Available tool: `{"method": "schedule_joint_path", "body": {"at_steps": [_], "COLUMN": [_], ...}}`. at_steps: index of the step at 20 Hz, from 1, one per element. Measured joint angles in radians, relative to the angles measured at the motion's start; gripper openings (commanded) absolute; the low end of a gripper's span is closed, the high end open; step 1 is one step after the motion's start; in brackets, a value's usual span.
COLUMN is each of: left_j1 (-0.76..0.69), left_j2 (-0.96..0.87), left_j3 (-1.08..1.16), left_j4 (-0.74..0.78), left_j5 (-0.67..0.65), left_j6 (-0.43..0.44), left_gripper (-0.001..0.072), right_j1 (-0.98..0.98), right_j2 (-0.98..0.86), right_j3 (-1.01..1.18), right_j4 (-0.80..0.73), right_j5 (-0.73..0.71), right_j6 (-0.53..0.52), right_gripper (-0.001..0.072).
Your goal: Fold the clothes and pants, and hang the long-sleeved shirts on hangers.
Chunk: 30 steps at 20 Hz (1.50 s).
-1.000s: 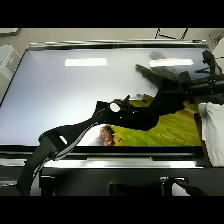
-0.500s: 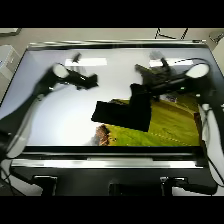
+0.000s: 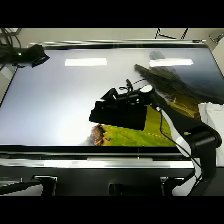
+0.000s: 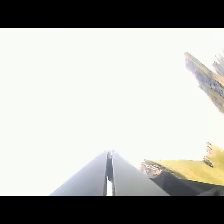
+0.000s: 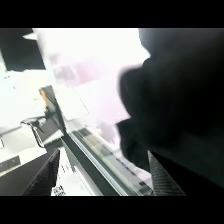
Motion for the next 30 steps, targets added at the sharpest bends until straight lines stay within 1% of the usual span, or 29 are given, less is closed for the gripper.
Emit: {"method": "schedule_joint_path", "body": {"at_steps": [1,2,6,7,9,12,14,16,17,18,21,24,26,30], "left_j1": [0.003,0.005,0.010,0.010,0.010,0.009,0.009,0.008,0.007,0.007,0.007,0.007,0.007,0.007], "left_j2": [0.008,0.013,0.024,0.024,0.026,0.027,0.027,0.027,0.027,0.027,0.027,0.027,0.027,0.027], "left_j3": [-0.001,-0.001,-0.002,-0.002,-0.002,-0.002,-0.002,-0.002,-0.002,-0.002,-0.002,-0.002,-0.002,-0.002], "left_j4": [0.005,0.008,0.016,0.016,0.019,0.011,0.006,0.001,-0.001,-0.002,-0.004,-0.005,-0.006,-0.006], "left_j5": [-0.004,-0.005,-0.012,-0.012,-0.013,-0.018,-0.021,-0.026,-0.027,-0.028,-0.029,-0.030,-0.031,-0.031], "left_j6": [0.008,0.011,0.023,0.024,0.025,0.024,0.024,0.023,0.021,0.021,0.021,0.021,0.021,0.024], "left_gripper": [0.0018,0.0018,0.0018,0.0018,0.0018,0.0018,0.0018,0.0018,0.0018,0.0018,0.0018,0.0018,0.0019,0.0018], "right_j1": [-0.048,-0.098,-0.313,-0.351,-0.393,-0.405,-0.403,-0.397,-0.389,-0.381,-0.378,-0.450,-0.534,-0.726], "right_j2": [0.018,0.040,0.139,0.157,0.179,0.191,0.184,0.167,0.156,0.148,0.142,0.170,0.200,0.238], "right_j3": [0.000,0.000,-0.025,-0.057,-0.146,-0.284,-0.340,-0.368,-0.377,-0.383,-0.368,-0.253,-0.127,0.137], "right_j4": [-0.034,-0.083,-0.454,-0.521,-0.577,-0.531,-0.476,-0.417,-0.387,-0.370,-0.273,-0.240,-0.282,-0.402], "right_j5": [0.027,0.059,0.245,0.281,0.300,0.233,0.177,0.140,0.125,0.108,0.124,0.187,0.240,0.340], "right_j6": [0.002,0.017,0.122,0.137,0.130,0.054,0.005,-0.031,-0.045,-0.067,-0.150,-0.175,-0.133,-0.017], "right_gripper": [0.0636,0.0688,0.0685,0.0684,0.0672,0.0656,0.0600,0.0456,0.0230,0.0038,0.0037,0.0037,0.0037,0.0037]}}
